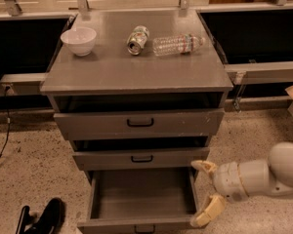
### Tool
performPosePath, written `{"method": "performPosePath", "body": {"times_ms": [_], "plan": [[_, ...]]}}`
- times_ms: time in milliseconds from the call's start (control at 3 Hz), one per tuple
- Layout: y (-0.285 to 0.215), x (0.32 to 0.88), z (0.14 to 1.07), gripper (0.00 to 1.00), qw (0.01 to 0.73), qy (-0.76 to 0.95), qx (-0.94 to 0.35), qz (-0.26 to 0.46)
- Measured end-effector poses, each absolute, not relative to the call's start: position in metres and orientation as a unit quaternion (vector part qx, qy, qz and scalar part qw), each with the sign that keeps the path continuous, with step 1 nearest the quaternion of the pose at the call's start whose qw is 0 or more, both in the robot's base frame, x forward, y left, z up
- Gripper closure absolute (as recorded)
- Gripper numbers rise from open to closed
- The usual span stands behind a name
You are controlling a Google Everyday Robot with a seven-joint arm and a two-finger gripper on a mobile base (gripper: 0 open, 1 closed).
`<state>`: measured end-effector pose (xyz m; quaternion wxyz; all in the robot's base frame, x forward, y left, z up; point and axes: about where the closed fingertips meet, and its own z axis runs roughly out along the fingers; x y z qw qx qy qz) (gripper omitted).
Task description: Close bottom drawer
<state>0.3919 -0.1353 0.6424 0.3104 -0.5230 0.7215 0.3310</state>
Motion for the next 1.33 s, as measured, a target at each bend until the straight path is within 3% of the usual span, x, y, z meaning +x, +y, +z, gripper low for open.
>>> {"method": "performPosePath", "body": {"times_ms": [667,1333], "plan": [[-0.125,0.396,0.588,0.0,0.305,0.712,-0.533,0.34],[-0.1,0.396,0.47,0.0,0.402,0.682,-0.531,0.302]]}}
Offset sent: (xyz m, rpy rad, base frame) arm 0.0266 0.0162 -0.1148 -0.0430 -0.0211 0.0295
